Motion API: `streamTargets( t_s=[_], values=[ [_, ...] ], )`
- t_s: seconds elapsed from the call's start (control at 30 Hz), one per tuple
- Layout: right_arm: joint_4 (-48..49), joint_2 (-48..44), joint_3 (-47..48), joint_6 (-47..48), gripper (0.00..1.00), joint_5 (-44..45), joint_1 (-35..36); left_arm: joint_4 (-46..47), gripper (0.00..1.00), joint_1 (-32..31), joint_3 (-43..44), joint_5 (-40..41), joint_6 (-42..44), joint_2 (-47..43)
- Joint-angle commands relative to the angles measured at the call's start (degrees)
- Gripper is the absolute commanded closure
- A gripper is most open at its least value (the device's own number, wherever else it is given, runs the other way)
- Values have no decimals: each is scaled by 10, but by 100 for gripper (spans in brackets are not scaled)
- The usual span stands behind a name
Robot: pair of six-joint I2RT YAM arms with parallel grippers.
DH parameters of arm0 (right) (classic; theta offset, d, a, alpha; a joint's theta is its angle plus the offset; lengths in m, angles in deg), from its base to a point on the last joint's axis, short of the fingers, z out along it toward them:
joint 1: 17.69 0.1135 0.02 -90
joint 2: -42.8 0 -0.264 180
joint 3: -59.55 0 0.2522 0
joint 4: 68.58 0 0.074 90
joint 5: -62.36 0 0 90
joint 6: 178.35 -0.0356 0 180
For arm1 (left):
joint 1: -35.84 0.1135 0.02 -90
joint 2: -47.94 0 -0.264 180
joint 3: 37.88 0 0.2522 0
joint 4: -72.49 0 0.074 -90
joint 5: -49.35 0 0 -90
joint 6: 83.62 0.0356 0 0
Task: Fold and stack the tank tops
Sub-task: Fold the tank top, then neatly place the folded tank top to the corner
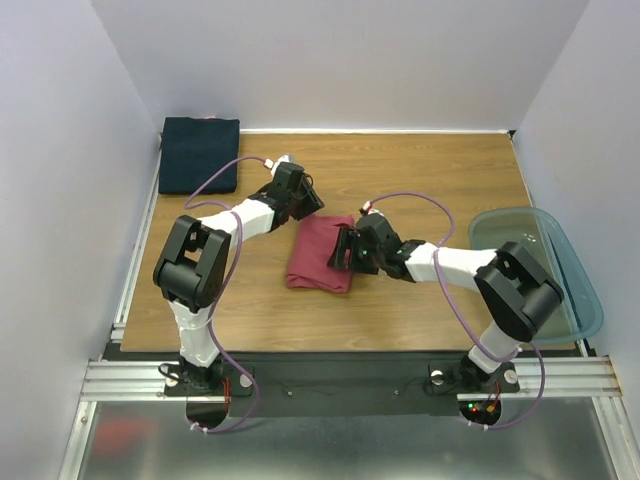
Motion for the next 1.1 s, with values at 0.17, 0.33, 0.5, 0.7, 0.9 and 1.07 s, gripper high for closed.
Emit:
streamTargets(
  t_s=[0.17, 0.33, 0.5, 0.7, 0.9, 1.07],
  values=[
    [42, -75, -3, -18, 18, 46, -76, -28, 57, 3, 31, -32, 48, -10],
    [41, -41, 6, -1, 29, 9, -111, -22, 57, 3, -14, -26, 46, -44],
    [44, -12, 17, 3, 32, -8, -112, -9, 57, 2, -61, -23, 43, -86],
    [62, 18, 22, -12, 34, -40, -111, 7, 57, 2, -69, -27, 44, -97],
    [82, 30, 4, -27, 45, -28, -112, 15, 57, -4, 33, -59, 60, -22],
    [112, 46, -3, -41, 47, -39, -112, 13, 59, -24, 110, -85, 64, 61]
  ],
)
